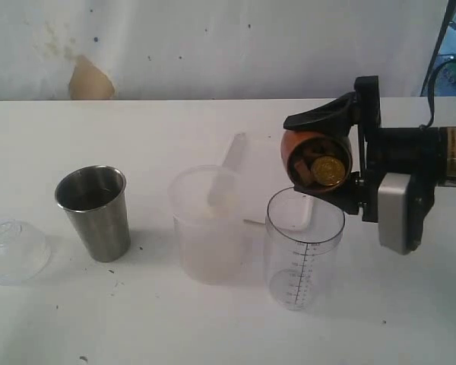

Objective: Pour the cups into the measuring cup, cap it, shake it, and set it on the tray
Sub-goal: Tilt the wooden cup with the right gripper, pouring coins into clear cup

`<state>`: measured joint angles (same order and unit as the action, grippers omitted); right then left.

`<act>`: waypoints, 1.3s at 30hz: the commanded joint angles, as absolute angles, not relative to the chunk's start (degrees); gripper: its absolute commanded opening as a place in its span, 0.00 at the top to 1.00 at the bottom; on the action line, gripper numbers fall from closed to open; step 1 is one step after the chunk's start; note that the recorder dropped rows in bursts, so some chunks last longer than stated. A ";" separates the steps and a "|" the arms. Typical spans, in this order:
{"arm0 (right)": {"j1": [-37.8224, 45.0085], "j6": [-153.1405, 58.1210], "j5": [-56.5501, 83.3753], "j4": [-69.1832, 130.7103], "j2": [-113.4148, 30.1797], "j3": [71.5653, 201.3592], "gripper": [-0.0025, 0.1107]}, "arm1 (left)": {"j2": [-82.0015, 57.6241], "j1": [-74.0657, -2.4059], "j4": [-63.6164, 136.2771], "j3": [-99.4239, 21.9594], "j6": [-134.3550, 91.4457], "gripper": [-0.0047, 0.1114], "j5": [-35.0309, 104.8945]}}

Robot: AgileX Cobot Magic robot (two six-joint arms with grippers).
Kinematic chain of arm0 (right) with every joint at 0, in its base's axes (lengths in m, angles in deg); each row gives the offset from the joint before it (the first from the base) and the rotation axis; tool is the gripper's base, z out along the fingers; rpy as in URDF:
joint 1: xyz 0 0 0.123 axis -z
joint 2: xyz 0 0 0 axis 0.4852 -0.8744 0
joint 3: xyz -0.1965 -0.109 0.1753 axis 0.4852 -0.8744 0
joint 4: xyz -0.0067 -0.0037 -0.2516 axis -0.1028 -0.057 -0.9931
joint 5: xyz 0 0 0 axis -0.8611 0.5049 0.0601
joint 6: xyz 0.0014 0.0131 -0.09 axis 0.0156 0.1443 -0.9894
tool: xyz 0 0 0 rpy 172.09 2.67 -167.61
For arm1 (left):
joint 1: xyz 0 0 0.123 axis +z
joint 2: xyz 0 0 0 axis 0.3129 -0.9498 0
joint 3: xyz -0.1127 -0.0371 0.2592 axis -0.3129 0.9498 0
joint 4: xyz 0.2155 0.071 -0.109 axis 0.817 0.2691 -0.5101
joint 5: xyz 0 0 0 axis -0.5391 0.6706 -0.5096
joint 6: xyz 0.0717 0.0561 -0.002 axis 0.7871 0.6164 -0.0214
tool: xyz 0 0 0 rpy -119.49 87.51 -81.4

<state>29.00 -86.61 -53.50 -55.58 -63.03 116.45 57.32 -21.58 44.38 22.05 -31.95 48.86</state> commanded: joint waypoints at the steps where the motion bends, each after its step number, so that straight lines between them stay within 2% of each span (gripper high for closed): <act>1: 29.03 -90.93 -56.15 -54.89 -62.49 116.79 0.98 | 57.62 -21.83 44.45 21.96 -32.09 0.96 48.46; 39: 29.03 -106.65 -56.29 -57.54 -62.49 116.79 0.98 | 57.62 -21.83 44.45 21.96 -32.09 0.96 48.46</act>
<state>29.00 -104.95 -54.78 -58.26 -63.03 116.45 57.32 -21.58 44.38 22.05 -31.95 48.86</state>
